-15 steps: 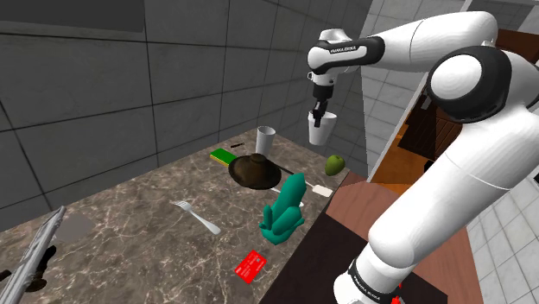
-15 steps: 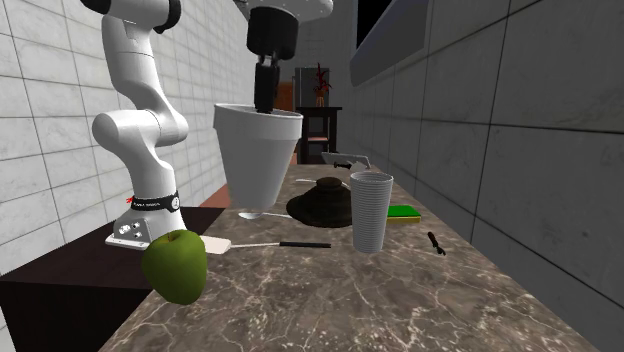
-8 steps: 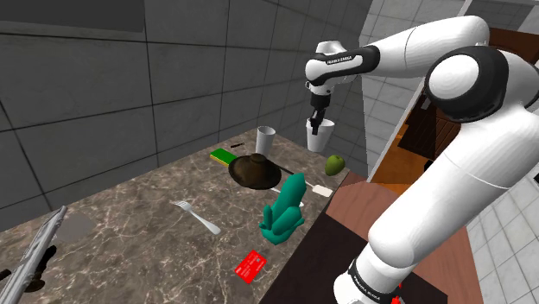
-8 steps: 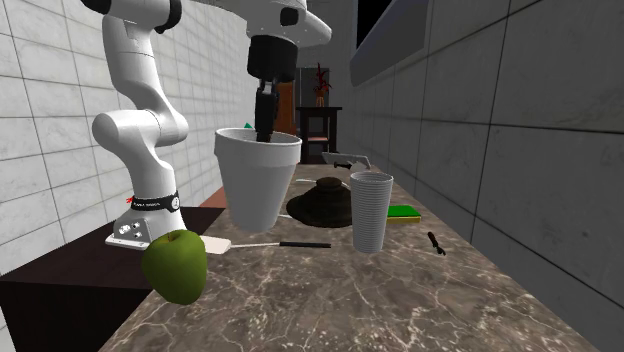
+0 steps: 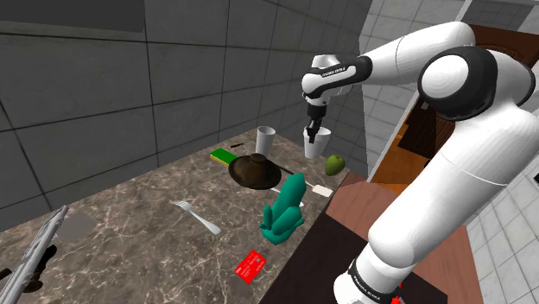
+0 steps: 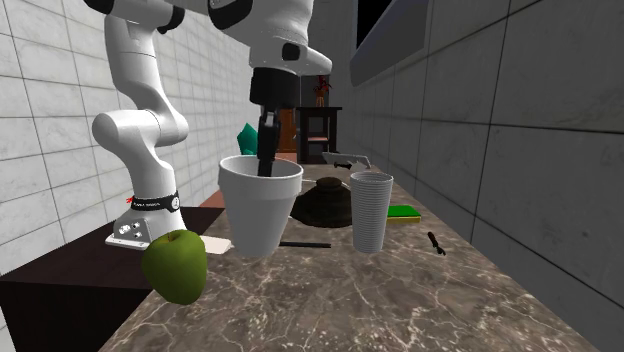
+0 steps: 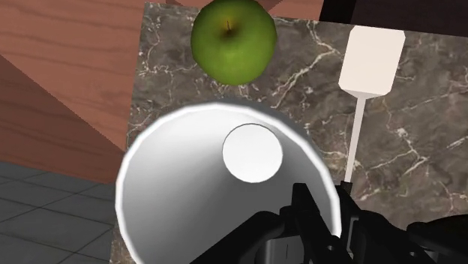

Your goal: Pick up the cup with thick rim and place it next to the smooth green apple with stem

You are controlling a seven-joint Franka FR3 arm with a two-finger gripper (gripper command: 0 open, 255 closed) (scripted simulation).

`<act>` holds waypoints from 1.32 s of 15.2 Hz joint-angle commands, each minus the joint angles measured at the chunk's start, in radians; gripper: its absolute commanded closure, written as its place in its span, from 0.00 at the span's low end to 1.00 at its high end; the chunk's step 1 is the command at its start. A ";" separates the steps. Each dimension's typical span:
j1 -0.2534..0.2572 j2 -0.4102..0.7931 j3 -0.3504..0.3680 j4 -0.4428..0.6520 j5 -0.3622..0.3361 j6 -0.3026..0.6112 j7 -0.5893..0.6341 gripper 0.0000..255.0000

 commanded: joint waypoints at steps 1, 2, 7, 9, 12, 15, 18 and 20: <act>-0.001 0.004 -0.001 -0.022 -0.001 0.027 0.003 1.00; -0.001 0.009 -0.001 -0.031 -0.001 0.040 0.005 1.00; -0.003 0.037 -0.004 -0.070 0.000 0.106 0.010 1.00; -0.003 0.050 -0.004 -0.084 0.001 0.133 0.011 1.00; -0.004 0.058 -0.005 -0.092 0.002 0.150 0.012 1.00; -0.004 0.058 -0.005 -0.092 0.002 0.150 0.012 1.00; -0.004 0.058 -0.005 -0.092 0.002 0.150 0.012 1.00; -0.004 0.058 -0.005 -0.092 0.002 0.150 0.012 0.00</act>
